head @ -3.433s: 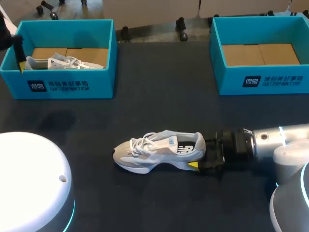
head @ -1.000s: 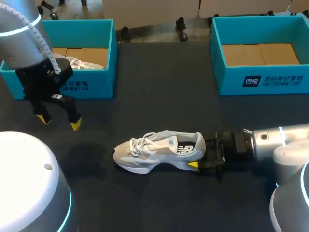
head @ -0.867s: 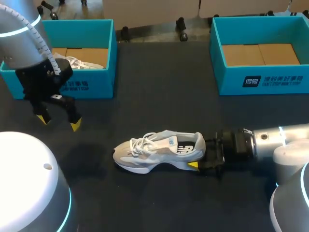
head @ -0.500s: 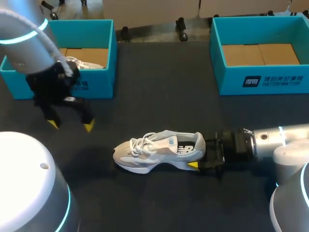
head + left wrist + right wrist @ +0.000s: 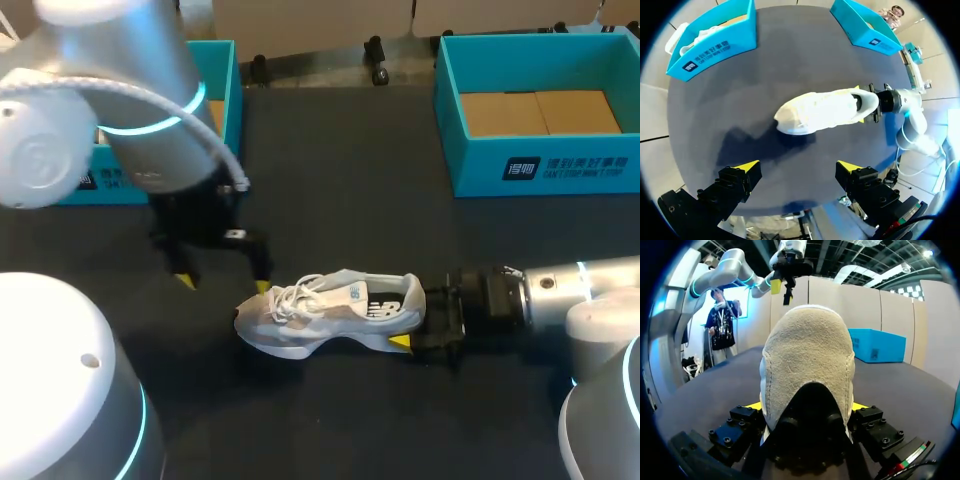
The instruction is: Take the shoe out of the shoebox, open the shoe tongue, remove and reinsert the insole, then place the shoe into the shoebox
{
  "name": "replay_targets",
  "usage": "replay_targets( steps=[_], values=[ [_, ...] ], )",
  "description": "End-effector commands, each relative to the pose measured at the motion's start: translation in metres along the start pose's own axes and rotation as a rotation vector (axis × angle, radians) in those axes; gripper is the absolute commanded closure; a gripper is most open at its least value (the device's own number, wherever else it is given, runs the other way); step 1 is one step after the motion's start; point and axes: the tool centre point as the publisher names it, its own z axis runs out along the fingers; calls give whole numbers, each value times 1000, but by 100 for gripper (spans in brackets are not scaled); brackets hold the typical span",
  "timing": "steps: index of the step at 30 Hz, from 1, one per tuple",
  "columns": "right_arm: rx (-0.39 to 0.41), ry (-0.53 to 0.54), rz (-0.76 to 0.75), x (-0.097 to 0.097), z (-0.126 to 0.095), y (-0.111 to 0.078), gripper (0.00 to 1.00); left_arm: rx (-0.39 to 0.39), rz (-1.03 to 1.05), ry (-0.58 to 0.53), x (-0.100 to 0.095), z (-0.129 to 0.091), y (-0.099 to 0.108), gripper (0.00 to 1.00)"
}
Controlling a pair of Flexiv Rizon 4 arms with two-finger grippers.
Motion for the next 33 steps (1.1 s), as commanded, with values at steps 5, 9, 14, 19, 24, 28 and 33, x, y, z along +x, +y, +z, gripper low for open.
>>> replay_targets(
  steps=[5,9,14,19,24,28,33],
  values=[
    [5,-1,1,0,1,2,100,-71,-60,-100,62,23,-29,0],
    [5,-1,1,0,1,2,100,-71,-60,-100,62,23,-29,0],
    [5,-1,1,0,1,2,100,-71,-60,-100,62,23,-29,0],
    [5,-1,1,0,1,2,100,-71,-60,-100,62,23,-29,0],
    [5,-1,1,0,1,2,100,-56,-79,-106,78,38,-40,0],
    [5,-1,1,0,1,2,100,-48,-102,-122,94,51,-45,0],
    [5,-1,1,0,1,2,100,-54,-142,-136,111,65,-58,0]
  ],
)
